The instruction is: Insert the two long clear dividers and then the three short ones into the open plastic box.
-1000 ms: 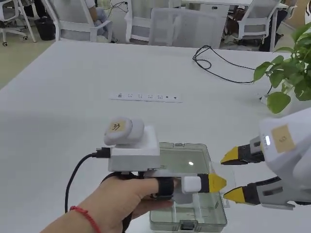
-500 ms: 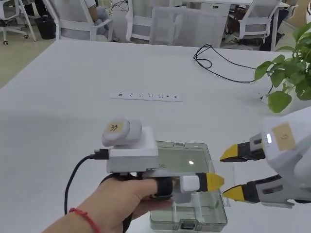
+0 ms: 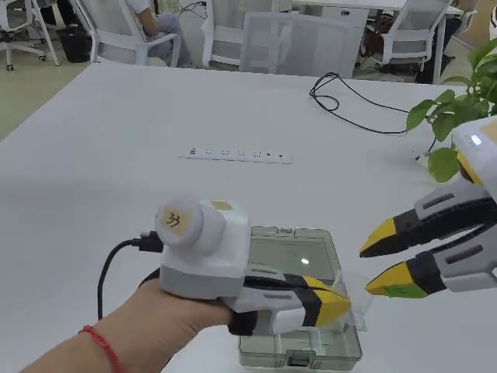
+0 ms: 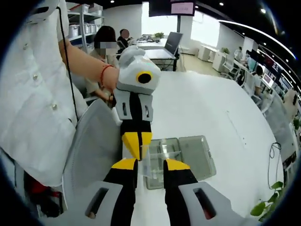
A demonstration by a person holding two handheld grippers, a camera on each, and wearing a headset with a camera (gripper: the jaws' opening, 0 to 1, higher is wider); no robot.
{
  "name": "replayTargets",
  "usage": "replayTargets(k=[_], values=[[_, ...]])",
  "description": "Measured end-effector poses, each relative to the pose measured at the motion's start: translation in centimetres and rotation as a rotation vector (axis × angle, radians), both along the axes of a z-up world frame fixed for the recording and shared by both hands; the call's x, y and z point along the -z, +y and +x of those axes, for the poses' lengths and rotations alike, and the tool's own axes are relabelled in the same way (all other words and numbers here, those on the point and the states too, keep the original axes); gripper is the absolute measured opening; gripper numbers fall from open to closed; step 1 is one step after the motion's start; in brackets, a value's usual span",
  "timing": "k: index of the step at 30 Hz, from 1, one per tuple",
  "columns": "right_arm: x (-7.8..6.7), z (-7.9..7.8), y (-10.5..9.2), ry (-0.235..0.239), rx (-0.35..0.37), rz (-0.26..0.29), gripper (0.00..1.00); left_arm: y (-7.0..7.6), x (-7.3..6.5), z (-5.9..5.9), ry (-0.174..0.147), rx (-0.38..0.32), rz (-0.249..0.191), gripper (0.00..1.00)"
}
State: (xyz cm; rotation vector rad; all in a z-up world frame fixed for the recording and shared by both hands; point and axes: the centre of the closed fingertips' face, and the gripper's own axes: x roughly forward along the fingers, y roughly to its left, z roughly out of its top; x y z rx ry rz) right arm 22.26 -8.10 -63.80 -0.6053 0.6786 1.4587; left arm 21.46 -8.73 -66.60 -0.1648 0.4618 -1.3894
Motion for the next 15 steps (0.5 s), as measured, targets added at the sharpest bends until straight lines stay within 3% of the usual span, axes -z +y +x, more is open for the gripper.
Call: replayTargets(k=[3, 4, 8, 15], values=[[0.2, -1.1, 0.3, 0.056, -0.05, 0.0, 0.18, -0.1, -0.2, -0.7, -0.061, 0.053, 0.003, 0.0], [0.4, -1.4, 0.3, 0.066, -0.07, -0.009, 0.17, 0.0, -0.2, -1.0, -0.051, 0.059, 0.003, 0.0], [1.0, -2.3, 0.2, 0.1, -0.122, -0.03, 0.14, 0.0, -0.5, -1.5, -0.063, 0.085, -0.016, 0.0], [1.2, -3.1, 0.4, 0.158, -0.146, -0.02, 0.08, -0.1, -0.9, -2.1, -0.065, 0.108, -0.042, 0.0]])
